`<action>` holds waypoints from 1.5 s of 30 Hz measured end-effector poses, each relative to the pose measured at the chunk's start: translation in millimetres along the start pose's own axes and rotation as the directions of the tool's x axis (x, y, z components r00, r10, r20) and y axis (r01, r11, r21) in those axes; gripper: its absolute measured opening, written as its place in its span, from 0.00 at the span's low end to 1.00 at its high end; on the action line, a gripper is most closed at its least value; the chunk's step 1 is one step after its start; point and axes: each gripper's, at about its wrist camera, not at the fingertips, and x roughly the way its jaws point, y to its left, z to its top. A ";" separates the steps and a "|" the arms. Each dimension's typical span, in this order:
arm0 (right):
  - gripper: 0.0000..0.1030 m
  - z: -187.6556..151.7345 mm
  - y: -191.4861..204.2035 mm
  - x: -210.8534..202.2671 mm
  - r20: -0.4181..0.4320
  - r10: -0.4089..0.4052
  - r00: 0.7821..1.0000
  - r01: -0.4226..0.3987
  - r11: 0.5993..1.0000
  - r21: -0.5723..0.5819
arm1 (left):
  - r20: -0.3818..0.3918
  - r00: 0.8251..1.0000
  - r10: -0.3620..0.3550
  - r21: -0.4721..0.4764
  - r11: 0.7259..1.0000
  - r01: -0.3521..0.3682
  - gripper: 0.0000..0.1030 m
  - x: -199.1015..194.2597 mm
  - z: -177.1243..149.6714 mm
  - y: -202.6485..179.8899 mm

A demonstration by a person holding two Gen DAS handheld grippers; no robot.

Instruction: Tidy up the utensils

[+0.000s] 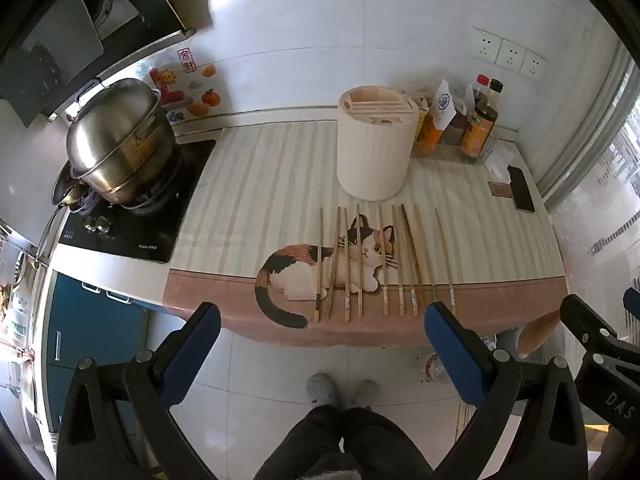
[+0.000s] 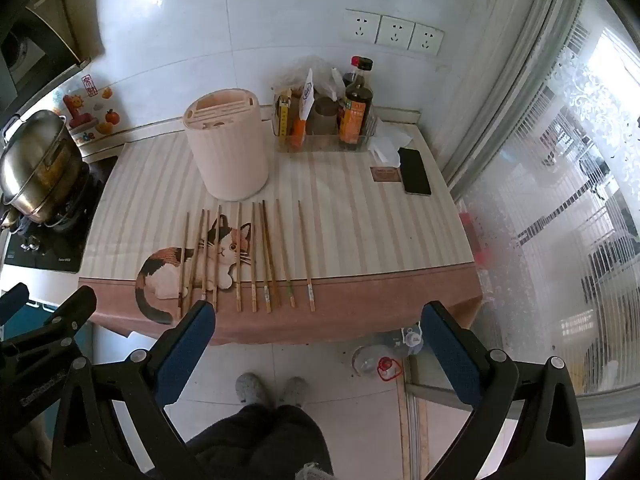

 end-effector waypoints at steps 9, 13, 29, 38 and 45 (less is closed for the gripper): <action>1.00 1.1 2.2 -0.6 -0.010 -0.006 1.000 0.006 1.000 0.001 | -0.014 1.000 -0.011 -0.005 1.000 0.011 1.00 -2.0 1.9 -0.4; 1.00 0.9 5.4 -1.2 -0.010 -0.005 1.000 0.005 1.000 0.000 | -0.017 1.000 -0.019 -0.005 1.000 0.019 1.00 -0.7 2.1 2.5; 1.00 3.7 6.3 -6.4 -0.005 -0.009 1.000 0.009 1.000 0.001 | -0.010 1.000 -0.018 -0.004 1.000 0.018 1.00 -6.7 5.3 4.8; 1.00 3.7 5.9 -4.9 -0.007 -0.008 1.000 0.008 1.000 0.000 | -0.011 1.000 -0.021 -0.008 1.000 0.021 1.00 -9.4 8.6 4.7; 1.00 4.3 5.7 -5.0 -0.007 -0.006 1.000 0.006 1.000 0.000 | -0.010 1.000 -0.019 -0.007 1.000 0.019 1.00 -11.0 9.8 4.8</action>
